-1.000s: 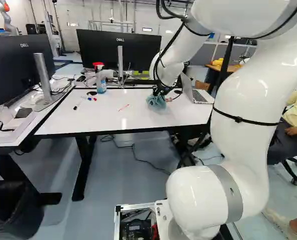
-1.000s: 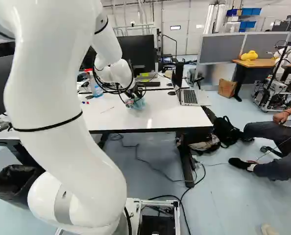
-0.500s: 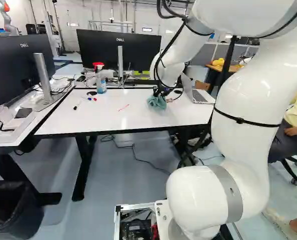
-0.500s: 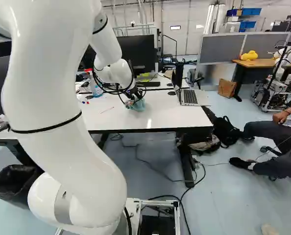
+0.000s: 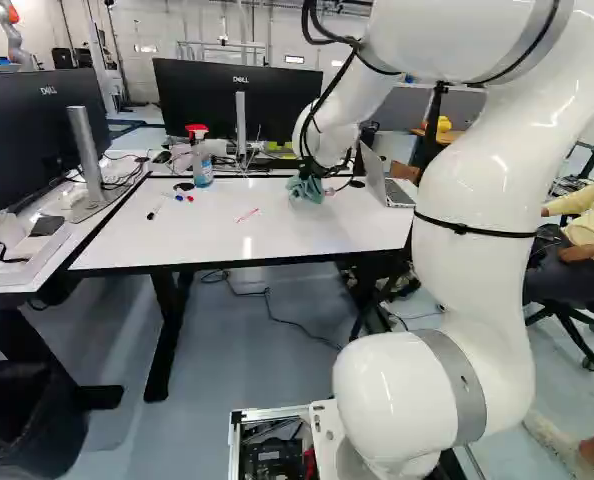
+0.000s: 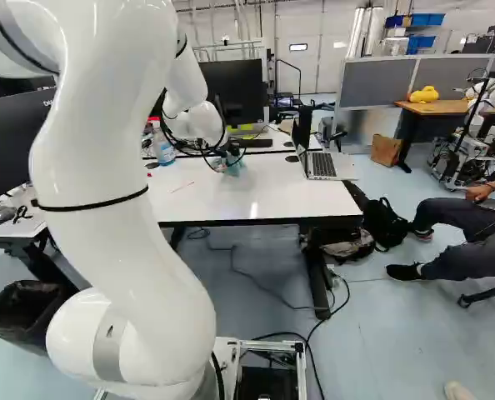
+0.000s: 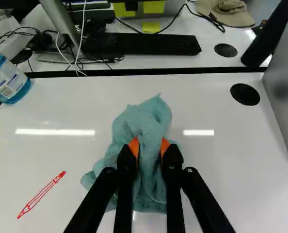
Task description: Clean the table with the green towel
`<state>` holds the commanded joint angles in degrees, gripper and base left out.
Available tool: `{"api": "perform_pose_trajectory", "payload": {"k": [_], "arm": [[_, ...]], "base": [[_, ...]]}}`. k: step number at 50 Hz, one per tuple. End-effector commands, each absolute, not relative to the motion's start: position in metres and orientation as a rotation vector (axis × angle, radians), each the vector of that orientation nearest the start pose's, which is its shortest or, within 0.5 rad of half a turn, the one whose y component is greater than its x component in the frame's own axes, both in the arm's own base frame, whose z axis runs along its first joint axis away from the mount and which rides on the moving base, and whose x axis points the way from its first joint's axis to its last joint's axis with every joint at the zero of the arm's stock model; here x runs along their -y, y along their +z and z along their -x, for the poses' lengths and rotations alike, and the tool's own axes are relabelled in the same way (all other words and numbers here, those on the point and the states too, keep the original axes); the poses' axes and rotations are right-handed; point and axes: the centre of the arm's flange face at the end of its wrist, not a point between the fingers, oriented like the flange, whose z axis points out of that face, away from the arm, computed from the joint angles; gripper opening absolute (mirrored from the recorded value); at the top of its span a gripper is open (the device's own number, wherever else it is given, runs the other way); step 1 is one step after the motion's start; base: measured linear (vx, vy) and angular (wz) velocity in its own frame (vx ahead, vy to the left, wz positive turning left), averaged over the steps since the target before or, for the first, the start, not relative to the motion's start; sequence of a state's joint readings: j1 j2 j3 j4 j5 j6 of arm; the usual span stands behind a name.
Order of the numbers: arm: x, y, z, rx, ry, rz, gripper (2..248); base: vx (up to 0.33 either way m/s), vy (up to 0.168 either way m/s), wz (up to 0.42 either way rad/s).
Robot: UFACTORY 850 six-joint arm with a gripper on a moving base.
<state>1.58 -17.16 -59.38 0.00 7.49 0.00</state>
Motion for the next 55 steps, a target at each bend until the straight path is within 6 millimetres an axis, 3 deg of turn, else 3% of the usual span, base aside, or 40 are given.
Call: {"api": "perform_pose_trajectory", "payload": {"k": [9, 34, 55], "arm": [[-0.026, 0.457, -0.597, 0.06, -1.366, 2.807, 65], [-0.028, 0.433, -0.613, 0.064, -1.433, 2.771, 65], [-0.04, 0.405, -0.643, 0.086, -1.406, 2.777, 65]], "base": [[0.0, 0.0, 0.0], [0.0, 0.0, 0.0], [0.0, 0.0, 0.0]]}}
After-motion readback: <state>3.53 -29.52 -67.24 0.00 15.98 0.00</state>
